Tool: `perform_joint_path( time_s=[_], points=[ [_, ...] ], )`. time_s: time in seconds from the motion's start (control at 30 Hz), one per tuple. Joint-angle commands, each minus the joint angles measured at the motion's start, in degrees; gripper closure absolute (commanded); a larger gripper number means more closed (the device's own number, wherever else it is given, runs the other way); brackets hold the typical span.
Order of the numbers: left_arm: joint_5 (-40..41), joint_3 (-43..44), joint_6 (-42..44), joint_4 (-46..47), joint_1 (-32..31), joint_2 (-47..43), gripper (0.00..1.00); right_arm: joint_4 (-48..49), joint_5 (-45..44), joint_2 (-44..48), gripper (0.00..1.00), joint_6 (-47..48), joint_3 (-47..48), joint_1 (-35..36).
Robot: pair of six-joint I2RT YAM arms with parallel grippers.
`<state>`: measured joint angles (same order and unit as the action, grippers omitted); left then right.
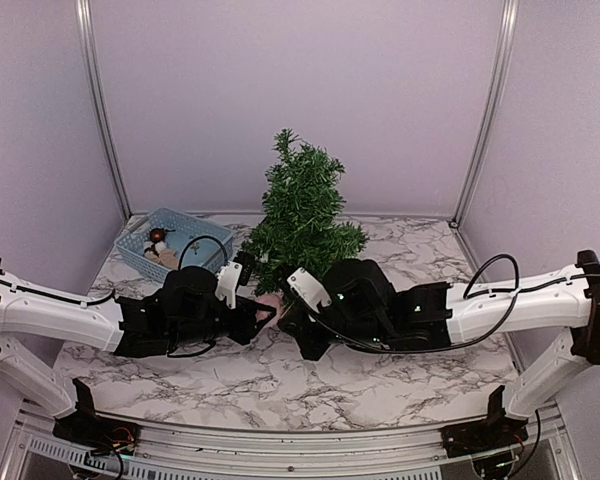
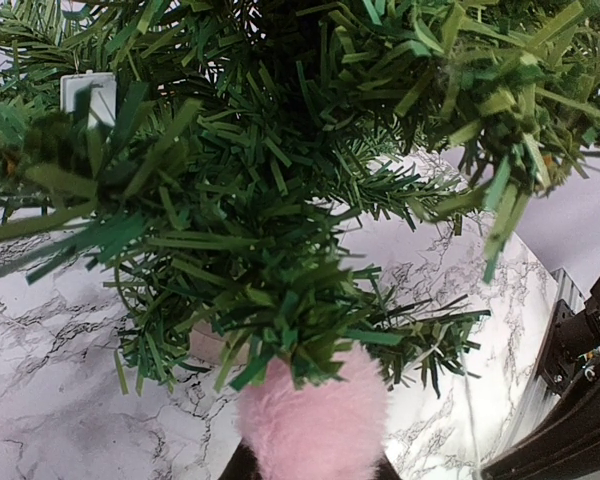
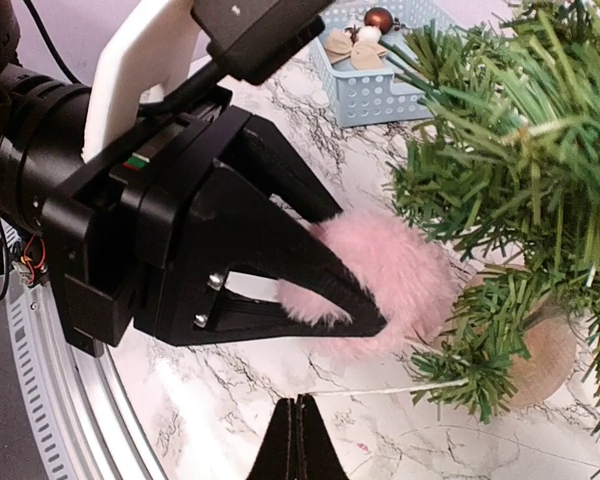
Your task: Decorate the small christmas tree
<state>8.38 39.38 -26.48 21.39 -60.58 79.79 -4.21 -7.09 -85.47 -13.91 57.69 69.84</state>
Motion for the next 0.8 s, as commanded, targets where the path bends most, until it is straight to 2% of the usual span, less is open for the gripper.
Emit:
perform_joint_path(
  time_s=[0.0,0.27,0.63,0.77],
  points=[
    [-0.41,0.34,0.78,0.84,0.28,0.44,1.00,0.11,-1.97,-2.18,1.00,0.24,5.39,-0.52],
    [-0.22,0.18,0.78,0.85,0.28,0.18,1.00,-0.79,-0.62,-4.07,1.00,-3.25,7.70,-3.74],
    [-0.26,0.34,1.07,0.95,0.28,0.46,1.00,-0.75,-1.87,-2.24,1.00,-5.40,6.34,-5.82],
    [-0.25,0.28,1.29,1.03,0.28,0.51,1.00,-0.13,0.24,-1.02,1.00,-6.66,5.43,-7.70]
  ],
)
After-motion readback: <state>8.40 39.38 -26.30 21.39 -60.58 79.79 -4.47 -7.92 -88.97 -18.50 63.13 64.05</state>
